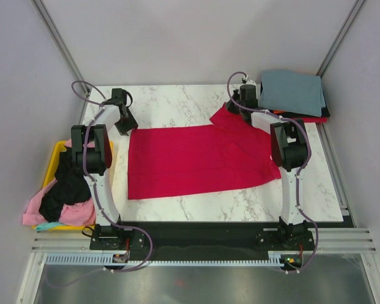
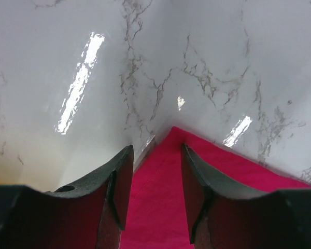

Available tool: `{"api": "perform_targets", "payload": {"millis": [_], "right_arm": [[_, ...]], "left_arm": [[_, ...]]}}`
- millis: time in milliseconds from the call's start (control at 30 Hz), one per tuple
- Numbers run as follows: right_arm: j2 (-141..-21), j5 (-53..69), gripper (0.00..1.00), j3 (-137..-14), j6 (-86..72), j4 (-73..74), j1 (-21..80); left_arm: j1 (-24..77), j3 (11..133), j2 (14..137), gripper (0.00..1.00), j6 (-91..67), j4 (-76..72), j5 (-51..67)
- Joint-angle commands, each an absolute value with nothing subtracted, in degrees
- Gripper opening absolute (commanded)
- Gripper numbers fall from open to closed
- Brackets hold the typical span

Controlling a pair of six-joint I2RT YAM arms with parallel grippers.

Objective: Fold and stack the t-shirts
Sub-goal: Fold the tshirt

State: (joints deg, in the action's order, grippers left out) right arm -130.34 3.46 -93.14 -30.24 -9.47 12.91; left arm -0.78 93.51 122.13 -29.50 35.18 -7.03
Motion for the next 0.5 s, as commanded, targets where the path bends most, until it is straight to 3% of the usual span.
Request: {"api": "perform_targets", "payload": {"millis": [0,333,433,467], "right_arm": [[-131.1,5.1,0.0,-94.6,-30.9,-12.0,12.7],[-131.6,6.0,0.0,-95.0,-31.2,-11.6,12.6],[-131.7,6.2,0.0,-95.0,-30.9,-11.5,12.5],[-131.6,6.4,0.0,-95.0,-30.9,-11.5,12.5]], "left_arm": [[-0.6,95.3,124.1,0.49,-29.5,33.2,-5.9],[-0.7,96.0,125.8,0.45,-29.1,31.4,-3.9],[-0.6,95.9,126.0,0.33,-29.1,30.7,-3.8],[-0.6,95.9,126.2,0.24,-28.7,30.4,-3.2]]}}
